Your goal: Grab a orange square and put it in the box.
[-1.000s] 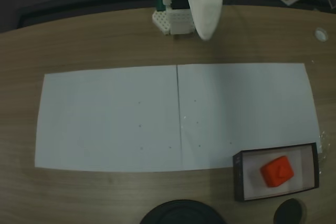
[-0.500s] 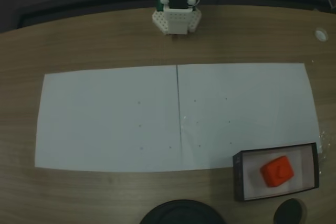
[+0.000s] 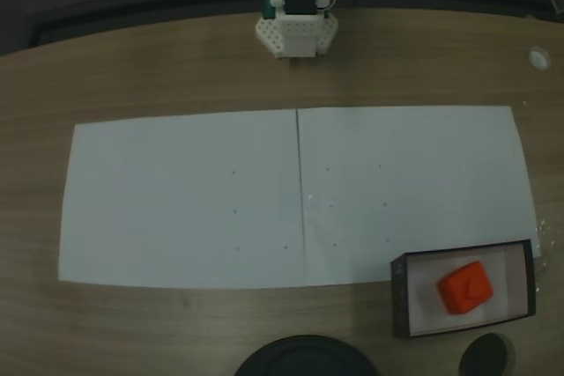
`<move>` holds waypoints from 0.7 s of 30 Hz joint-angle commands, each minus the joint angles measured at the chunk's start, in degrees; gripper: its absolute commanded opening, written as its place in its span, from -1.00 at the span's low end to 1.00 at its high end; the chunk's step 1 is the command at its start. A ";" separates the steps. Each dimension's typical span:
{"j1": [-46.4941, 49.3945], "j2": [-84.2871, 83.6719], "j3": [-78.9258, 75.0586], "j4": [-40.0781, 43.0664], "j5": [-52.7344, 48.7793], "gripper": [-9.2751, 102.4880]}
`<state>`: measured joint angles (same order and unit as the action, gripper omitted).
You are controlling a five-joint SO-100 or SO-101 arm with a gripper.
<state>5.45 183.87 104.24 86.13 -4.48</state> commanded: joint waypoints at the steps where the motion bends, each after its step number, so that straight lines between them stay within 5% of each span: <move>1: 0.18 4.48 8.35 -5.01 -2.11 -0.83; 21: 0.26 15.29 61.87 -32.61 -3.08 -0.83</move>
<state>5.54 197.84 160.75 55.90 -7.47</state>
